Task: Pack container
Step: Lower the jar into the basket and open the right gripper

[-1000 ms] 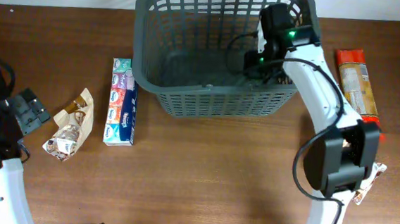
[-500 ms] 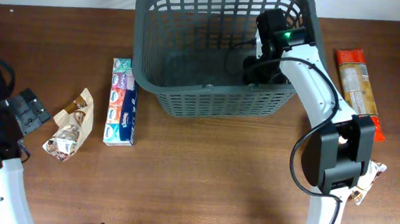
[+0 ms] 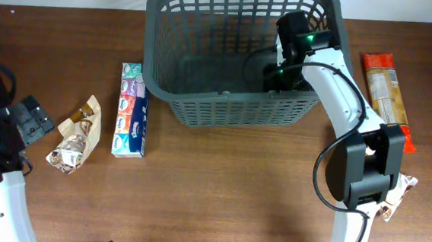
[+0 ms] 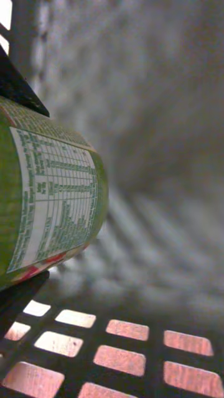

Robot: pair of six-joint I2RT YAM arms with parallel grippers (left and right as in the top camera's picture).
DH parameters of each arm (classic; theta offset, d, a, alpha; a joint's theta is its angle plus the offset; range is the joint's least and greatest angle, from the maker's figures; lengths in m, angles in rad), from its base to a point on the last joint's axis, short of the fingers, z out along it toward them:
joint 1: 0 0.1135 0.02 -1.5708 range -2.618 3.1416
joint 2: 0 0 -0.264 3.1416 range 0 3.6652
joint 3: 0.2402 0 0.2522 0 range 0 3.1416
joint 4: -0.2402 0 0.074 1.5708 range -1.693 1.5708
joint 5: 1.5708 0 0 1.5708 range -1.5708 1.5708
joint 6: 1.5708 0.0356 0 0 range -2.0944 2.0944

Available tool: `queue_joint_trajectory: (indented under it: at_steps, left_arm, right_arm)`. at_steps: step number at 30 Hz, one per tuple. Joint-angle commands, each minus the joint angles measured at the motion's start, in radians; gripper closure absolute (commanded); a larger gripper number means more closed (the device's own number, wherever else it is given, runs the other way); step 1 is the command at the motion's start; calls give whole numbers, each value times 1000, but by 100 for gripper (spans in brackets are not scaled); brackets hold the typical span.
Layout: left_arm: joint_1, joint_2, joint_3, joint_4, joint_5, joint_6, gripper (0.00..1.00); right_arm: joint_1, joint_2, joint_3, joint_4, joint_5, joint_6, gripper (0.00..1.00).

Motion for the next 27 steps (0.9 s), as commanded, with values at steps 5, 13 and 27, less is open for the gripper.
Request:
queue_joint_trajectory:
  at_steps: [5, 13, 27]
  left_arm:
    - [6, -13, 16, 3, 8, 2, 1]
    - [6, -13, 16, 3, 8, 2, 1]
    - [6, -13, 16, 3, 8, 2, 1]
  right_arm:
    - [10, 33, -4, -46, 20, -3, 96]
    - [10, 33, -4, -50, 19, -3, 79]
    - [10, 33, -3, -50, 19, -3, 37]
